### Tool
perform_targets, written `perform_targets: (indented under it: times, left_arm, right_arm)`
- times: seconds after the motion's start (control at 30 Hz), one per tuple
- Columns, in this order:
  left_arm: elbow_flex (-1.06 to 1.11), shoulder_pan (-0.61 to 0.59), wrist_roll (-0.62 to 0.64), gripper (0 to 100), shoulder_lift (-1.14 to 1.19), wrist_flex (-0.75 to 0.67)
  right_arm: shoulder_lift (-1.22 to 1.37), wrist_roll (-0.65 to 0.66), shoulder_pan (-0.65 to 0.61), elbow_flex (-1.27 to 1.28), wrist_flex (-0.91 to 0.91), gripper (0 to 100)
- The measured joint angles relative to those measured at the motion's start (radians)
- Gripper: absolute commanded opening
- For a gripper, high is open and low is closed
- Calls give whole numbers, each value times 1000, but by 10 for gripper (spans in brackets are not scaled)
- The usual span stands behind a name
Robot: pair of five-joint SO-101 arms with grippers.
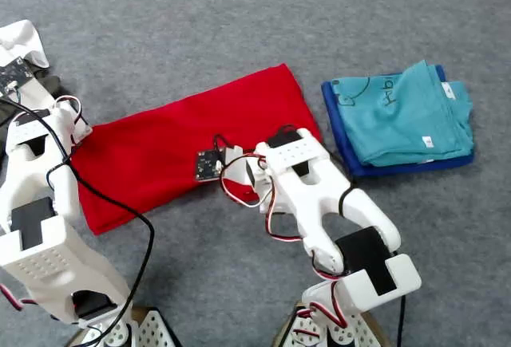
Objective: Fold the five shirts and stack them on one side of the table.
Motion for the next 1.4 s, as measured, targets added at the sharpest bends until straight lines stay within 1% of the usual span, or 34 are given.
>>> perform_targets:
  times: [0.07, 0.63, 0.7, 0.8, 0.83, 0.9, 1.07, 1.4]
  left_arm:
    - [0, 0, 0, 20, 0, 0]
    - [0, 0, 0, 20, 0, 0]
    - [0, 0, 0, 20, 0, 0]
    - [0, 0, 0, 20, 0, 0]
    - [0, 0, 0, 20, 0, 0]
    - [0, 0, 0, 20, 0, 0]
    - [0, 0, 0, 20, 0, 0]
    - [0, 0, 0, 20, 0, 0]
  right_arm:
    - [2, 3, 5, -9, -11, 154]
    - [9, 6, 6, -20, -26, 151]
    - [9, 6, 6, -20, -26, 125]
    - [11, 6, 8, -25, -31, 19]
    - [15, 6, 8, -35, -32, 0]
    - [17, 6, 14, -41, -32, 16]
    - [20, 6, 54, -91, -21, 2]
    - [23, 6, 60, -338, 219, 2]
